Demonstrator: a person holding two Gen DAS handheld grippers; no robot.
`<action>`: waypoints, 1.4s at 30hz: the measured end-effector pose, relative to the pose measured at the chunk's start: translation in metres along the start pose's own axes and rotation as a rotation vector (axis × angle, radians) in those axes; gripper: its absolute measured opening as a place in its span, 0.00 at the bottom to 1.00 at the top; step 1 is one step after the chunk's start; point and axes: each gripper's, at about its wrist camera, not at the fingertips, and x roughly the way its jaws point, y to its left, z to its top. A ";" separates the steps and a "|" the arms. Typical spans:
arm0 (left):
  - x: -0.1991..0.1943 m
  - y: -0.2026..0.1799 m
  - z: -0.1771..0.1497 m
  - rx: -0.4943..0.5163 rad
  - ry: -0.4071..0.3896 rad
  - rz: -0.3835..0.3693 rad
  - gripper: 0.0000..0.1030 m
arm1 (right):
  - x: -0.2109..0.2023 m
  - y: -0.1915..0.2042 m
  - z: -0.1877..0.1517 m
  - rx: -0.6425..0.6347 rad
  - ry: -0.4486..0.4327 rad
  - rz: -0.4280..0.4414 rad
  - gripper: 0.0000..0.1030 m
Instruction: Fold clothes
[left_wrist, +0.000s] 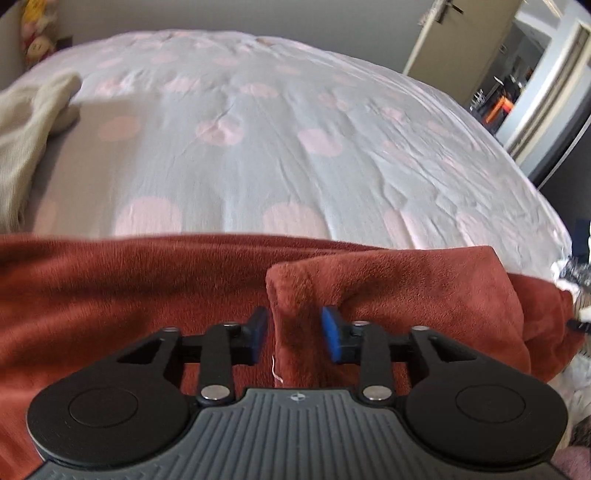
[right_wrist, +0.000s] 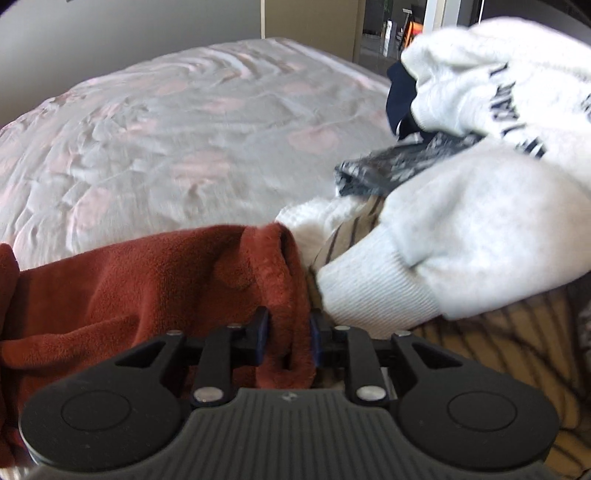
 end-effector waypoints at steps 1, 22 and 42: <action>-0.003 -0.005 0.005 0.034 -0.008 0.011 0.44 | -0.007 -0.001 0.003 -0.011 -0.027 -0.004 0.29; 0.076 -0.108 0.039 0.221 0.095 -0.209 0.44 | 0.044 0.179 0.023 -0.493 -0.044 0.594 0.53; 0.075 -0.095 0.043 0.136 0.072 -0.245 0.44 | 0.088 0.197 0.063 -0.451 -0.029 0.555 0.05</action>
